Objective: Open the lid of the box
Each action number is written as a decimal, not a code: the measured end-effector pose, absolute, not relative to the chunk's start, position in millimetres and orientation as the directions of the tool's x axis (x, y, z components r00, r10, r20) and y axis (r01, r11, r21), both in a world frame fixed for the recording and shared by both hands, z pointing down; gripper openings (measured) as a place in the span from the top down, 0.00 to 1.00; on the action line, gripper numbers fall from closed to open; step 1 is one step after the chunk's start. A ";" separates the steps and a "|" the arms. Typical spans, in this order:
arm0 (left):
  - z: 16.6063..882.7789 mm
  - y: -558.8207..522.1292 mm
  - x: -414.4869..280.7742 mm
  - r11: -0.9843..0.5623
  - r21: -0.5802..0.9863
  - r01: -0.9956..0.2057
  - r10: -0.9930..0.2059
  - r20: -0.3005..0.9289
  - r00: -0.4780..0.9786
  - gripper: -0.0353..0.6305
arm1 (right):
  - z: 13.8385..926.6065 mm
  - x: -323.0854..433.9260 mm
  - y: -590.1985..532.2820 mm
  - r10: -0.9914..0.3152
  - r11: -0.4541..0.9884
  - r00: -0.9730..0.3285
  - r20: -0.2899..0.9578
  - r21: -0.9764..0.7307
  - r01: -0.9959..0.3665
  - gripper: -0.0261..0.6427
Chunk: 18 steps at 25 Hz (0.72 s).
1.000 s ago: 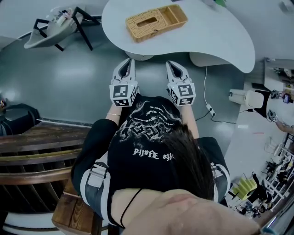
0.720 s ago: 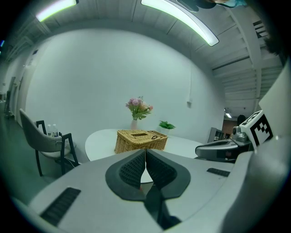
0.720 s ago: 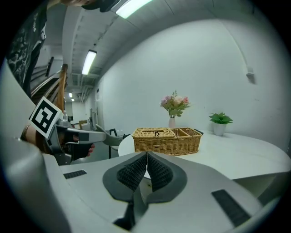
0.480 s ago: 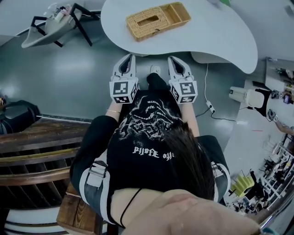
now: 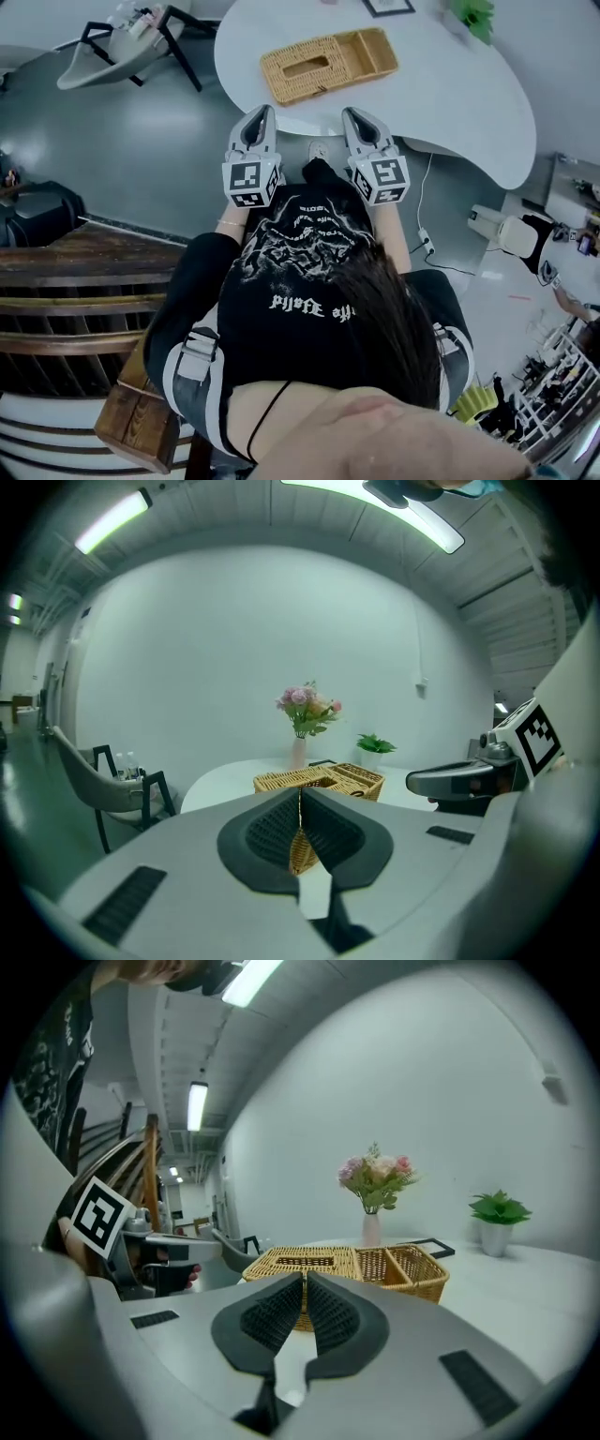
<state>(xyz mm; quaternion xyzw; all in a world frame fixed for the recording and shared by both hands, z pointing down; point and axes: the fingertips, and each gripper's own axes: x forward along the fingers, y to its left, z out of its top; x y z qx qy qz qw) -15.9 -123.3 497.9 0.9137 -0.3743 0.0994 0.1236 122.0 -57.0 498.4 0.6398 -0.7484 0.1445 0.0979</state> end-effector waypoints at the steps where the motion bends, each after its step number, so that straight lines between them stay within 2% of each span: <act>1: 497.0 -128.8 -11.9 -0.679 0.152 -0.718 -0.669 0.275 0.691 0.91 | 497.0 126.4 -65.3 -0.925 0.164 -0.180 0.336 -0.074 -0.984 0.92; 10: 505.2 -165.2 15.0 -0.564 0.133 -0.815 -0.763 0.293 0.576 0.91 | 505.3 157.5 -118.9 -0.842 0.394 -0.382 0.381 -0.051 -0.918 0.91; 13: 511.4 -173.0 22.9 -0.518 0.114 -0.848 -0.795 0.301 0.526 0.91 | 503.4 157.6 -129.2 -0.789 0.490 -0.468 0.399 -0.050 -0.870 0.83; 18: 515.4 -177.0 29.2 -0.425 0.149 -0.893 -0.840 0.303 0.451 0.91 | 502.8 158.5 -136.3 -0.709 0.609 -0.556 0.434 -0.022 -0.793 0.83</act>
